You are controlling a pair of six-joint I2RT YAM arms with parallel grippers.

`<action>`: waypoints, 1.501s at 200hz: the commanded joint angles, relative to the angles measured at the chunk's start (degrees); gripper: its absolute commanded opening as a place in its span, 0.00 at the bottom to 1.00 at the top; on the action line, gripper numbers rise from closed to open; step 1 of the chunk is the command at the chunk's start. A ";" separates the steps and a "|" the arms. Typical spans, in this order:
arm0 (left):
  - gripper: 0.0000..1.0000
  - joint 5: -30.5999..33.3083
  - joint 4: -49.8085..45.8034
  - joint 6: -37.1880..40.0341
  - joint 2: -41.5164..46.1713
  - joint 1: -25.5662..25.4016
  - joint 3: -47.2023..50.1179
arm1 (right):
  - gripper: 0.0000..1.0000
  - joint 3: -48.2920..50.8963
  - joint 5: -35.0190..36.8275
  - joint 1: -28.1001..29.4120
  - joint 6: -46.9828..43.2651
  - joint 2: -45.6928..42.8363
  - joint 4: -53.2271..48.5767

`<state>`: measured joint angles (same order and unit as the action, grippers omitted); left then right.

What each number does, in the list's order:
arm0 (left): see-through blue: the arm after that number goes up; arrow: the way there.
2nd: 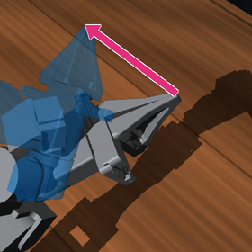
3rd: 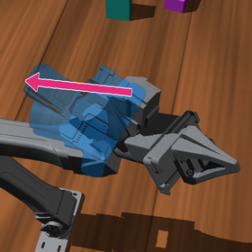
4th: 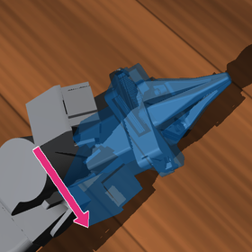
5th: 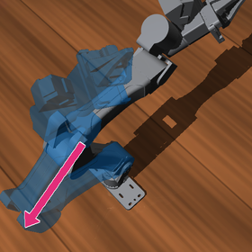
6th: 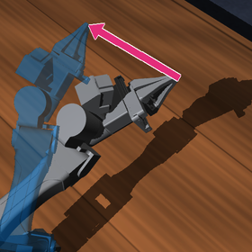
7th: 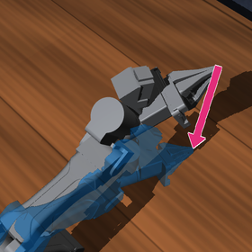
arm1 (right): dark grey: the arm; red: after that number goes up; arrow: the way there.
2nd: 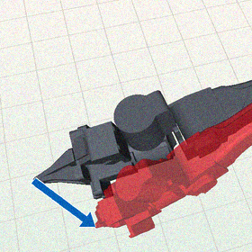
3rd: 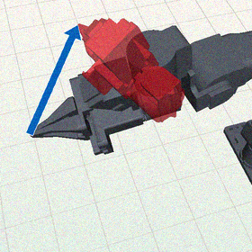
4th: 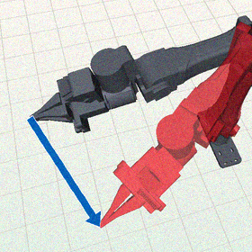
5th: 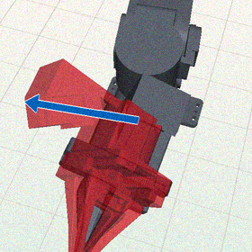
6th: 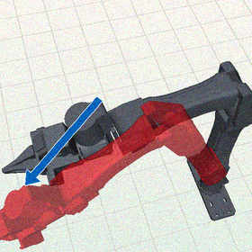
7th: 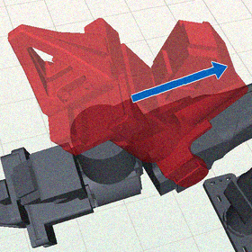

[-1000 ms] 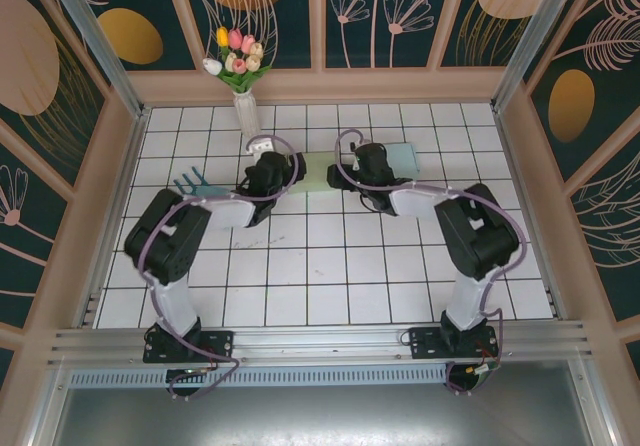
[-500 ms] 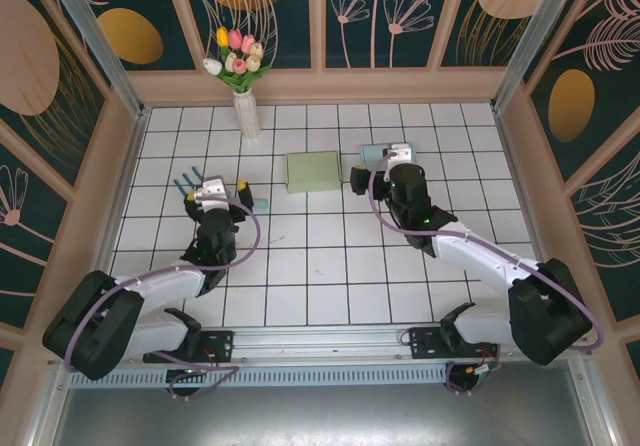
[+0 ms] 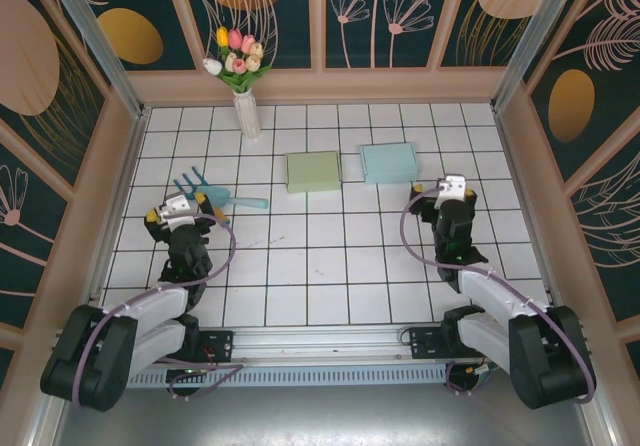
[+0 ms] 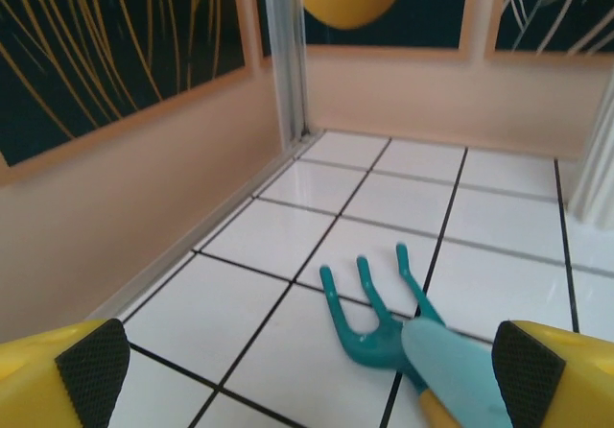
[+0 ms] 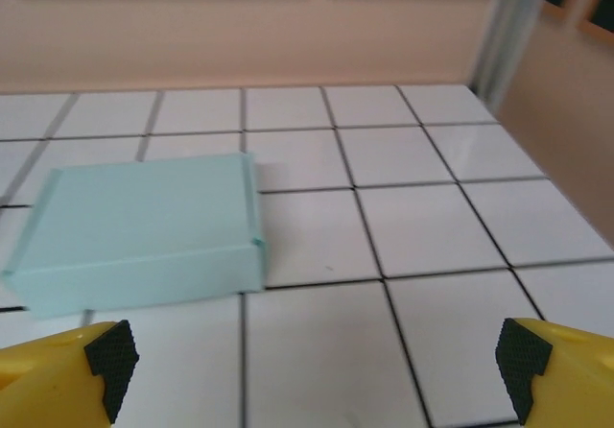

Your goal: Fold the paper box

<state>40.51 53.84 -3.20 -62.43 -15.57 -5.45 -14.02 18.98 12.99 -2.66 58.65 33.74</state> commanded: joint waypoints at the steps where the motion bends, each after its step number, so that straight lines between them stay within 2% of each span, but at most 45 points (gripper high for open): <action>1: 0.99 -3.73 4.27 -0.67 -3.01 1.49 -1.23 | 0.99 4.50 -1.31 -3.59 1.68 0.54 10.24; 37: 0.99 -9.17 10.11 0.87 -9.93 4.82 -3.71 | 0.99 8.34 -6.46 -11.08 6.94 5.80 23.07; 89: 0.99 -17.94 15.41 -1.72 -15.94 10.99 -5.84 | 0.99 7.56 -10.00 -12.52 4.78 14.65 35.41; 104: 0.99 -22.63 27.47 -4.18 -23.08 13.95 -2.83 | 0.99 7.05 -11.59 -13.13 4.58 17.69 38.28; 112: 0.99 -22.87 34.09 -4.02 -26.43 14.51 -2.01 | 0.99 7.32 -12.03 -13.63 4.77 19.85 41.15; 124: 0.99 -23.24 23.99 -4.71 -23.22 14.60 -4.19 | 0.99 7.66 -13.70 -15.26 6.38 22.51 44.20; 135: 0.99 -23.27 25.33 -4.25 -25.30 14.53 -5.53 | 0.99 7.80 -15.27 -16.62 7.64 24.30 45.98; 145: 0.99 -23.71 22.20 -4.31 -24.26 14.59 -6.05 | 0.99 7.80 -16.15 -17.69 8.60 26.12 47.57; 176: 0.99 -23.53 22.57 -4.09 -24.56 14.59 -6.23 | 0.99 2.41 -21.41 -17.51 6.40 29.38 41.21; 221: 0.99 -23.55 22.62 -3.84 -24.58 14.52 -6.24 | 0.99 1.01 -18.67 -15.16 4.23 29.59 38.13; 273: 0.99 -23.63 22.61 -3.70 -24.58 14.52 -6.24 | 0.99 0.44 -20.30 -15.01 3.49 29.59 37.30; 300: 0.99 -27.50 21.11 -2.29 -24.67 14.52 -7.11 | 0.99 0.47 -20.30 -14.97 3.45 29.68 37.33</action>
<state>16.80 74.74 -6.24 -86.98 -1.39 -10.90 -12.45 -0.12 -2.24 1.78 87.83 70.37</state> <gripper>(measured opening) 0.988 0.990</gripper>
